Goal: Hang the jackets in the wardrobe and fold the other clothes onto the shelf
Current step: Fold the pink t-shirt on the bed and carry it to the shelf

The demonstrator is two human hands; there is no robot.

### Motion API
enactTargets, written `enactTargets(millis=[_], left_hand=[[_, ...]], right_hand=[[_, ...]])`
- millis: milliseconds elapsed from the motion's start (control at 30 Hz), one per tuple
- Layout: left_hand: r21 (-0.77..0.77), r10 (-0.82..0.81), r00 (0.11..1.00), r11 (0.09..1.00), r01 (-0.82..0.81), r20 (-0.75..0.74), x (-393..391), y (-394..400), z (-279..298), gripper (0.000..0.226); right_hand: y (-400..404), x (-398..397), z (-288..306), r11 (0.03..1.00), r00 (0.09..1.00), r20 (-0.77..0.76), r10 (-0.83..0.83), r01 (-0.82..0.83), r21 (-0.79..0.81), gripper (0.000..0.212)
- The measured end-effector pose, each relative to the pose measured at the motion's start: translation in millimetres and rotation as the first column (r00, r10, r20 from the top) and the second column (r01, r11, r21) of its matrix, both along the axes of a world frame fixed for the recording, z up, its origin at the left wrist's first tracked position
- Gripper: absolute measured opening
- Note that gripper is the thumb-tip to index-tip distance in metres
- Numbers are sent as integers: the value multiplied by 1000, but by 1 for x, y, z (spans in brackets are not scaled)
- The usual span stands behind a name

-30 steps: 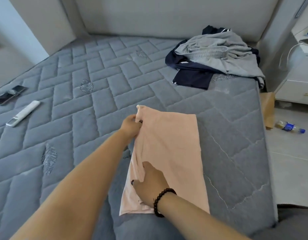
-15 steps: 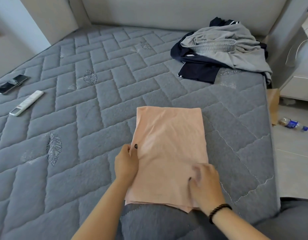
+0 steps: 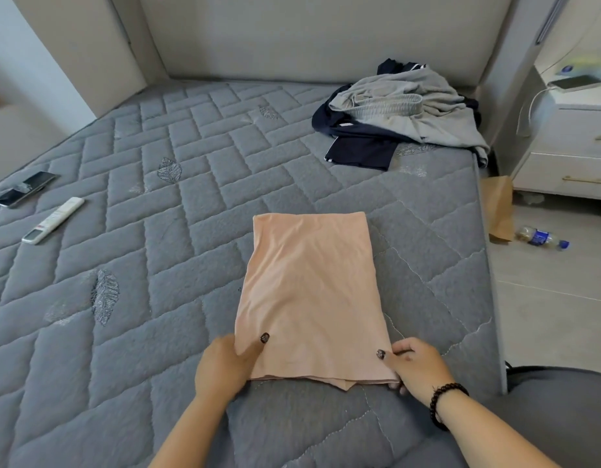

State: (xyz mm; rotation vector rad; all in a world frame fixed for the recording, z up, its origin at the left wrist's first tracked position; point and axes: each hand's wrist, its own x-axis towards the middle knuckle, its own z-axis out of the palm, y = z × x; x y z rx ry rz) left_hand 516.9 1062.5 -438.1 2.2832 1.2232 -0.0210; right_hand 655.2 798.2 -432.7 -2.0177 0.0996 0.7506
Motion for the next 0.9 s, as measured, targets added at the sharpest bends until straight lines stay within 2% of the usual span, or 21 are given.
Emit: enactTargets(millis=[67,100,200,267,367,433,467,567,600,667,733,833,900], left_hand=[[-45,-51,999,998,51,8,-1,-6,6,49],[-116,-56,997,991,61,50,-2,-7,9,41],[-460,45,982,887,45,183,-8,-17,21,28],[-612,74,987,790,31,145,-16,-30,23,26],[-703,6,999,710,27,44,-35,-46,26,21],[-749,20,999,663,18,41,-46,-47,31,21],[-765,53,997,644,7,53,-50,-45,36,22],[-777,164,977,629,4,139,-52,-37,55,27],[-777,187,966,629,23,181,-48,-33,63,31],[-785,254,929,617,60,270,-34,-25,78,40],[-791,333,882,607,70,334,-15,-14,91,43],[-782,334,855,610,125,396,21,-1,103,25],[-779,345,843,613,131,413,50,12,109,13]], right_hand=[[-3,-2,4,1000,1000,12,-6,5,11,14],[-5,-2,6,1000,999,44,0,0,-8,13],[-14,-2,12,993,986,160,55,-38,-108,12],[-22,-2,16,981,977,175,121,-90,-171,13],[-36,-3,19,940,966,35,255,-239,-243,14],[-47,-4,22,951,960,-86,265,-275,-143,11],[-52,-6,25,966,962,-123,243,-252,-61,17],[-58,-2,37,975,974,-163,159,-130,179,60],[-56,1,43,963,970,-193,146,-95,253,62],[-48,10,59,934,961,-243,135,-41,356,42],[-33,23,75,921,968,-238,83,17,390,23],[-6,52,93,875,963,-270,1,130,467,18],[12,73,101,879,954,-300,-6,148,454,13]])
